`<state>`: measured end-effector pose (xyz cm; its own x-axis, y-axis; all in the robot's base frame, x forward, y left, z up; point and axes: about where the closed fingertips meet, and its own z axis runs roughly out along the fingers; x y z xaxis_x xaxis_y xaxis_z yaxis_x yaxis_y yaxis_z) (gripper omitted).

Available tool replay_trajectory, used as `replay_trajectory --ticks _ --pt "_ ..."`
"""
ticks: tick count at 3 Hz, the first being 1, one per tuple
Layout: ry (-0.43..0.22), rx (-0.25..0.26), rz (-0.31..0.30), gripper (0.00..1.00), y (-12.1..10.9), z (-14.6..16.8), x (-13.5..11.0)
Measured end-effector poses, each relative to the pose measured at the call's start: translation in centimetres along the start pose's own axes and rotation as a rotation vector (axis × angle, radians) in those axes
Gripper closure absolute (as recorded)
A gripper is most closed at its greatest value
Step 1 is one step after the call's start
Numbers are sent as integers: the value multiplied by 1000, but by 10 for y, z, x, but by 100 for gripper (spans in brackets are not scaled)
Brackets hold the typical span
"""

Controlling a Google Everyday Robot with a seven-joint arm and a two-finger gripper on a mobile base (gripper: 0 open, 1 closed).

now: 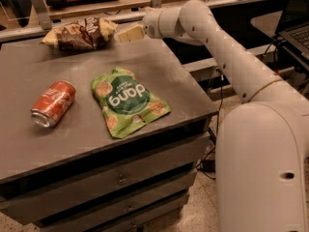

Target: Move brown chip bag near green jalapeno chip bag

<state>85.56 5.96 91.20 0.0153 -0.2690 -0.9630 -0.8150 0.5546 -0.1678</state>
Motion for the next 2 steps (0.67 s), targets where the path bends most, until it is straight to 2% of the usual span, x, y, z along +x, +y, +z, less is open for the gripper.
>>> replay_trajectory --ticks 1,2 --pt "-18 -17 2 0 4 23 -6" --pt "-38 -60 29 0 11 46 -8"
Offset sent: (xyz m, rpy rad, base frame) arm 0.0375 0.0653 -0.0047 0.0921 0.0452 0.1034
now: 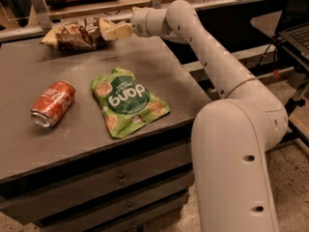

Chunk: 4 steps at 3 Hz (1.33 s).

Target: Move brown chip bag near green jalapeno chip bag

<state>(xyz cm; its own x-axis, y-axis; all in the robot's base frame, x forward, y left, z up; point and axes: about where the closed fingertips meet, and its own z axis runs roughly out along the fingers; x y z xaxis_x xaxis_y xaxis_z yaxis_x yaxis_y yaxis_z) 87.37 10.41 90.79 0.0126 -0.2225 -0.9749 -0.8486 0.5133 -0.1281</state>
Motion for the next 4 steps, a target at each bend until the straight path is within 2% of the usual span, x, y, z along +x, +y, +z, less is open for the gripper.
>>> replay_trajectory --ticks 1,3,4 --pt "-11 -36 18 0 4 20 -1" --pt "54 -53 78 0 3 40 14" --pt "62 -63 96 12 4 47 20"
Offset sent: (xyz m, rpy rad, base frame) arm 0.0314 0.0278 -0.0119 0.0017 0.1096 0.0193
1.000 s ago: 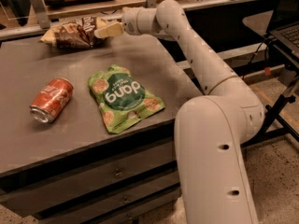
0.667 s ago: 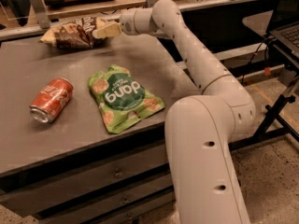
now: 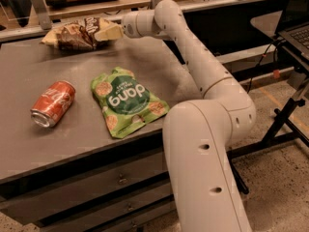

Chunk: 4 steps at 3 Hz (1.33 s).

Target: Move brown chip bag near green jalapeno chip bag

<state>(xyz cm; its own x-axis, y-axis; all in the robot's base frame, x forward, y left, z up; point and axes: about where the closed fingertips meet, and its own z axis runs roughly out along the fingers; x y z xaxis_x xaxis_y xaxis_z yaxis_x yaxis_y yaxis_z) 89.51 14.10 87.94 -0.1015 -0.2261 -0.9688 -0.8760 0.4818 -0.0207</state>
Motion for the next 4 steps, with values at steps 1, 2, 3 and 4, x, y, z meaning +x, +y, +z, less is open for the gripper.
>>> replay_trajectory --ticks 1,2,3,4 --pt "-1 -17 8 42 2 6 2" --pt "-3 -29 9 66 3 9 1" --pt "2 -27 4 89 1 5 0" --pt "26 -26 2 100 -3 -13 -3"
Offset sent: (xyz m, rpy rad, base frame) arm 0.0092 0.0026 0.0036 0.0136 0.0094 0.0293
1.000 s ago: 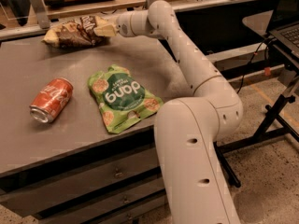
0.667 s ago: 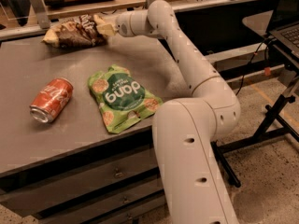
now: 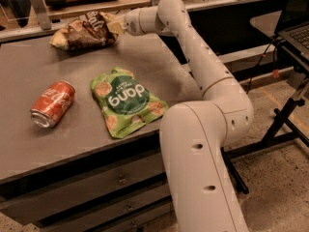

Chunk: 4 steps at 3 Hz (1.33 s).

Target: Move brown chip bag near green jalapeno chip bag

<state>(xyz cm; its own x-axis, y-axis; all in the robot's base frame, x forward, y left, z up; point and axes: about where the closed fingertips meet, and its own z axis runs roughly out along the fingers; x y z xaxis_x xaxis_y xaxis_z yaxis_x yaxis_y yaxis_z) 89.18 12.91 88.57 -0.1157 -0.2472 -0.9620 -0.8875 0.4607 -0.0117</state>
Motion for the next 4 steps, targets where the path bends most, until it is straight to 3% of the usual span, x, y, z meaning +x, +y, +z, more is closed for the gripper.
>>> replay_trajectory --ticks 2,3,4 --pt "97 -15 16 100 7 -76 -12" --pt "146 -69 1 100 27 -110 -20" --pt "138 -73 25 100 26 -114 -19"
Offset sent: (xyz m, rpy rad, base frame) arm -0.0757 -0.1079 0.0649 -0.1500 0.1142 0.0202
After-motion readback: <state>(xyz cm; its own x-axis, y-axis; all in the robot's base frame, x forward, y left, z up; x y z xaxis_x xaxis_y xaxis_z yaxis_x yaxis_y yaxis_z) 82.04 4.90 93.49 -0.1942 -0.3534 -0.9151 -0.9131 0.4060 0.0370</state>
